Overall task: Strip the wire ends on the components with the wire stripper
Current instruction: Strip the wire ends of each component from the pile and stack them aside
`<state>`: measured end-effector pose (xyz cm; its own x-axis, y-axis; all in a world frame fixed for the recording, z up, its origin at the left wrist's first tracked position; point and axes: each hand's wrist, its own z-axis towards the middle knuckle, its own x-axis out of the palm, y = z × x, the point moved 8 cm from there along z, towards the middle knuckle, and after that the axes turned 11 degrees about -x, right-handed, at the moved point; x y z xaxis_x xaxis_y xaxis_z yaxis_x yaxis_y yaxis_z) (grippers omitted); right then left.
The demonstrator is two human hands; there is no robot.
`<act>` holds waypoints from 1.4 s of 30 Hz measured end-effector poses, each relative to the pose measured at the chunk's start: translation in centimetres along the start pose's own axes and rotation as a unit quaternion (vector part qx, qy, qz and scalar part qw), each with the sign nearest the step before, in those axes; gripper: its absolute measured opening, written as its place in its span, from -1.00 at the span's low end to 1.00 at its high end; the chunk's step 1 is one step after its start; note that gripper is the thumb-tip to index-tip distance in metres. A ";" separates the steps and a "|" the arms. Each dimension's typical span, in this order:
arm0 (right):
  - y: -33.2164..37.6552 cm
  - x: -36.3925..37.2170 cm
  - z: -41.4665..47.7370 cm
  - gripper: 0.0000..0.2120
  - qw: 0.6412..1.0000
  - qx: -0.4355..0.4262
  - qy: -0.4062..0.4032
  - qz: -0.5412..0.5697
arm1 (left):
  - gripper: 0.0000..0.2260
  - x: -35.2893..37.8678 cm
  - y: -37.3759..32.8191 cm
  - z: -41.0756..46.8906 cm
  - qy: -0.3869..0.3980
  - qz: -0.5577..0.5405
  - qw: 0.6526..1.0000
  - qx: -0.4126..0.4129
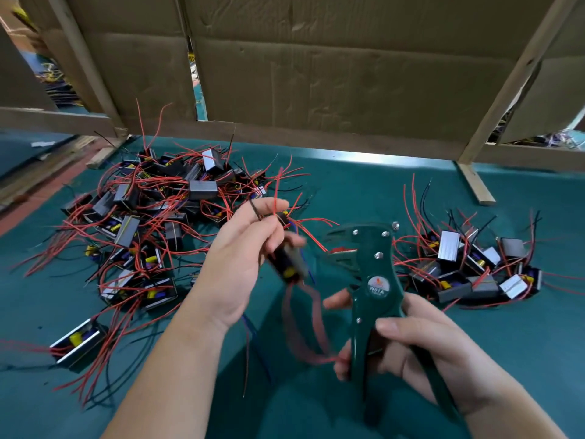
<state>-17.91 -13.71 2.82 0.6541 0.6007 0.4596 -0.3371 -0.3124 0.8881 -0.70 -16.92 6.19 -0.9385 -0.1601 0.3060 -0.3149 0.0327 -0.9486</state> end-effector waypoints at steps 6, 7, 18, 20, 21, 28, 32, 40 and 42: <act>1.5 -1.6 0.2 -0.34 0.992 -0.054 -0.096 0.061 | -0.81 1.3 -0.8 -1.1 0.040 0.201 0.977 0.064; 1.6 -1.3 0.2 -0.36 0.992 -0.058 -0.087 0.070 | -0.82 1.5 -0.8 -1.2 0.038 0.208 0.975 0.071; 0.6 1.3 0.2 -0.47 0.993 -0.044 0.000 0.106 | -0.93 0.6 -1.4 -1.4 -0.041 0.044 0.992 0.111; 0.6 1.3 0.3 -0.47 0.993 -0.049 -0.002 0.105 | -0.97 0.3 -1.5 -1.4 -0.057 0.022 0.992 0.112; 0.6 1.2 0.3 -0.46 0.994 -0.052 -0.007 0.099 | -0.98 0.2 -1.5 -1.3 -0.063 0.016 0.992 0.111; 0.6 1.7 0.7 -0.54 0.995 -0.047 -0.009 0.087 | -0.95 1.2 -1.2 -1.7 -0.048 0.065 0.991 0.102; 0.6 1.1 0.7 -0.87 0.998 -0.045 -0.029 0.015 | -0.91 1.6 -1.2 -1.8 -0.030 0.060 0.993 0.101; 0.0 1.0 0.1 -0.54 0.998 -0.044 0.003 0.034 | -0.98 1.7 -0.9 -1.6 -0.017 0.073 0.993 0.086; 0.0 0.7 0.1 -0.55 0.999 -0.039 -0.013 0.026 | -0.97 1.7 -0.9 -1.6 -0.011 0.076 0.993 0.087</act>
<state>-17.35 -13.34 3.14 0.6515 0.5653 0.5059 -0.4216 -0.2846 0.8610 -2.25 -15.64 7.72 -0.9693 -0.1880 0.1587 -0.1394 -0.1119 -0.9839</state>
